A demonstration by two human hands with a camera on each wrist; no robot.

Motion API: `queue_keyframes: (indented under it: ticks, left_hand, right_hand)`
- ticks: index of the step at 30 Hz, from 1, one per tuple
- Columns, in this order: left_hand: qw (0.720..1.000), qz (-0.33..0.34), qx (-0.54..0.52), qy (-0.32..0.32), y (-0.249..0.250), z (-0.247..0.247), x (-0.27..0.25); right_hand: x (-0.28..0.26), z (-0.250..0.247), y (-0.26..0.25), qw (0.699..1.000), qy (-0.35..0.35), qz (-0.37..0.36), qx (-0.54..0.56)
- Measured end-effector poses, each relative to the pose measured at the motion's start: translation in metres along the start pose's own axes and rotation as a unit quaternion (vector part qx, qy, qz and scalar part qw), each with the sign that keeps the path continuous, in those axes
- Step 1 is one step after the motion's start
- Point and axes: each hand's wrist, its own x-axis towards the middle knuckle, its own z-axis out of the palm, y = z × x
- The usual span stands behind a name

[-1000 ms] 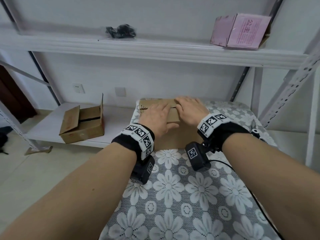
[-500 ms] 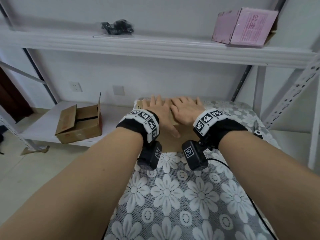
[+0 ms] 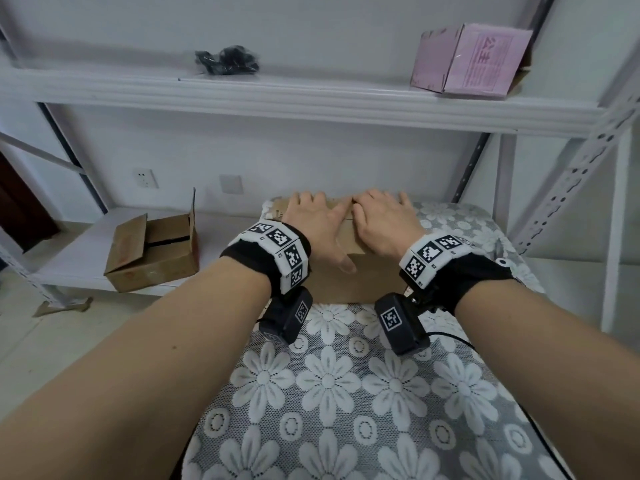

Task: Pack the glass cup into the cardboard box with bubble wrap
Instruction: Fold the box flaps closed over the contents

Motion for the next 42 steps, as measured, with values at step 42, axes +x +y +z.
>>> queue_keyframes:
  ticks: [42]
  left_hand:
    - [0.995, 0.006, -0.035, -0.091, 0.011, -0.001, 0.006]
  right_hand:
    - [-0.003, 0.013, 0.021, 0.991, -0.102, 0.077, 0.029]
